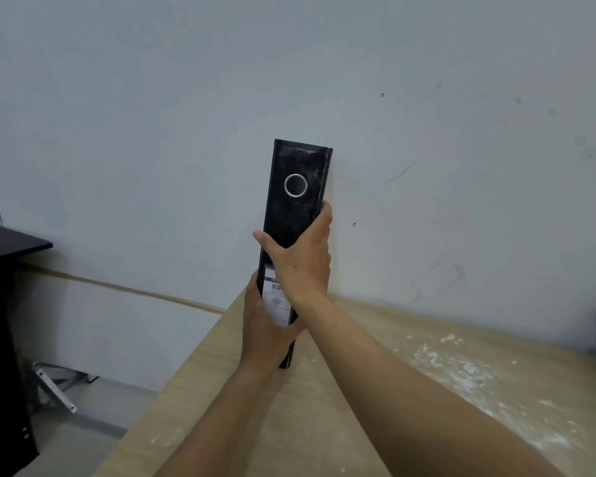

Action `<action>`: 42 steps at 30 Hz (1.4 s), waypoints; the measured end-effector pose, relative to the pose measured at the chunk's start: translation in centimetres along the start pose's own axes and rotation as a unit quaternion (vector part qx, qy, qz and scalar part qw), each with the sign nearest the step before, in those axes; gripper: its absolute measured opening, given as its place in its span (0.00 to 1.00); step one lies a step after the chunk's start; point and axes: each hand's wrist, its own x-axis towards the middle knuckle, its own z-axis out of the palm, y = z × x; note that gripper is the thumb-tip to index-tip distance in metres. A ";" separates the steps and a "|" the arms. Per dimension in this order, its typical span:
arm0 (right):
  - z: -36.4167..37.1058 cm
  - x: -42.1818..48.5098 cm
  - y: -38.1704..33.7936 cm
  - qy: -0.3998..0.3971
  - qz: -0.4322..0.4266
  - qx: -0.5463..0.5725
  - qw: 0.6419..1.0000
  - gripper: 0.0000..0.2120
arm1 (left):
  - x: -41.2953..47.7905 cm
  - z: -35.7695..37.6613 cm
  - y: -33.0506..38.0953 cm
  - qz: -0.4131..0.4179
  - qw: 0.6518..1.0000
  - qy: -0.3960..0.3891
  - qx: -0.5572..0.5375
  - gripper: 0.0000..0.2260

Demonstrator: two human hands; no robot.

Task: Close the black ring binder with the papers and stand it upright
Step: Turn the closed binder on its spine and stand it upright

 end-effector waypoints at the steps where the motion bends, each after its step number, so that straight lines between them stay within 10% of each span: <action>1: 0.0 0.1 0.1 -0.003 0.000 0.002 1.000 0.52 | 0.2 0.1 -0.4 0.001 1.000 -0.001 -0.005 0.47; 35: -0.5 -0.2 1.0 -0.056 0.025 0.000 0.998 0.50 | -0.1 -0.2 -1.1 -0.021 0.999 0.017 0.025 0.43; 42: -2.0 -0.7 0.2 -0.072 0.025 0.004 0.997 0.36 | -0.8 -1.4 0.9 0.003 1.000 0.015 0.007 0.40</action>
